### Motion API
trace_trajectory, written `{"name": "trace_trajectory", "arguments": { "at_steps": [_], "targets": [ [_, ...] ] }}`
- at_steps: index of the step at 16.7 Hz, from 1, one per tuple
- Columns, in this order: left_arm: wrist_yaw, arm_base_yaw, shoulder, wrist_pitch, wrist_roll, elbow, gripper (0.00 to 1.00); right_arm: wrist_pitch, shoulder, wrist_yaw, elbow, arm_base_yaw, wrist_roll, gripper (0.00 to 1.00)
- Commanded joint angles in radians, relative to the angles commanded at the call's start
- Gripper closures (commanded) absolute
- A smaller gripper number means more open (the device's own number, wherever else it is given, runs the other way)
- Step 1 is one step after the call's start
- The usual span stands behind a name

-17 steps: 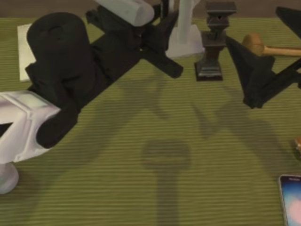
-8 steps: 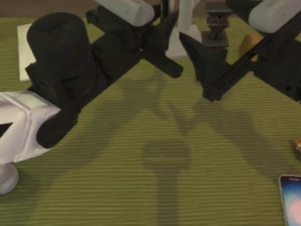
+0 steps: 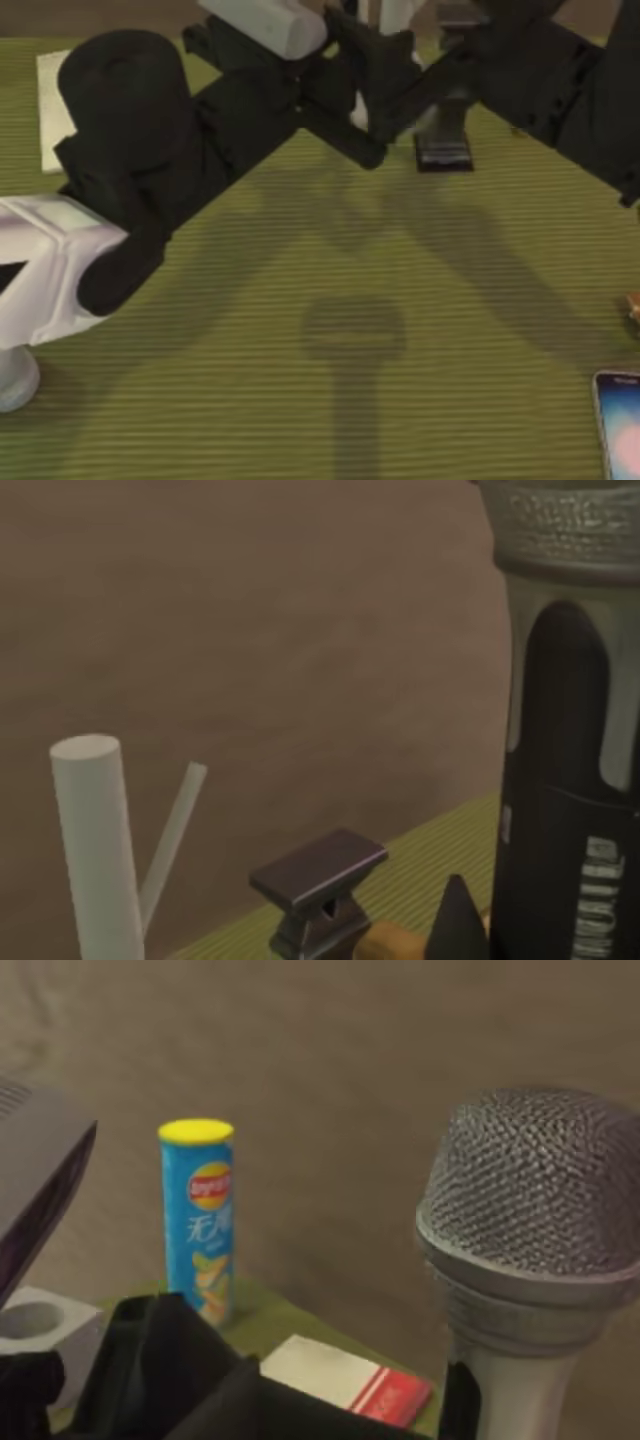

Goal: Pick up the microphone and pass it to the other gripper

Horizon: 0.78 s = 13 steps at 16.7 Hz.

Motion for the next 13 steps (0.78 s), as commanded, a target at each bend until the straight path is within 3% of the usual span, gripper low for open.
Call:
{"name": "trace_trajectory", "arguments": {
  "at_steps": [4, 9, 13],
  "targets": [
    [0.000, 0.000, 0.000, 0.000, 0.000, 0.000, 1.00, 0.033, 0.162, 0.018, 0.125, 0.015, 0.000, 0.00],
    [0.000, 0.000, 0.000, 0.000, 0.000, 0.000, 1.00, 0.038, 0.182, 0.020, 0.144, 0.018, 0.001, 0.00],
    [0.000, 0.000, 0.000, 0.000, 0.000, 0.000, 1.00, 0.038, 0.182, 0.020, 0.144, 0.018, 0.001, 0.30]
  ]
}}
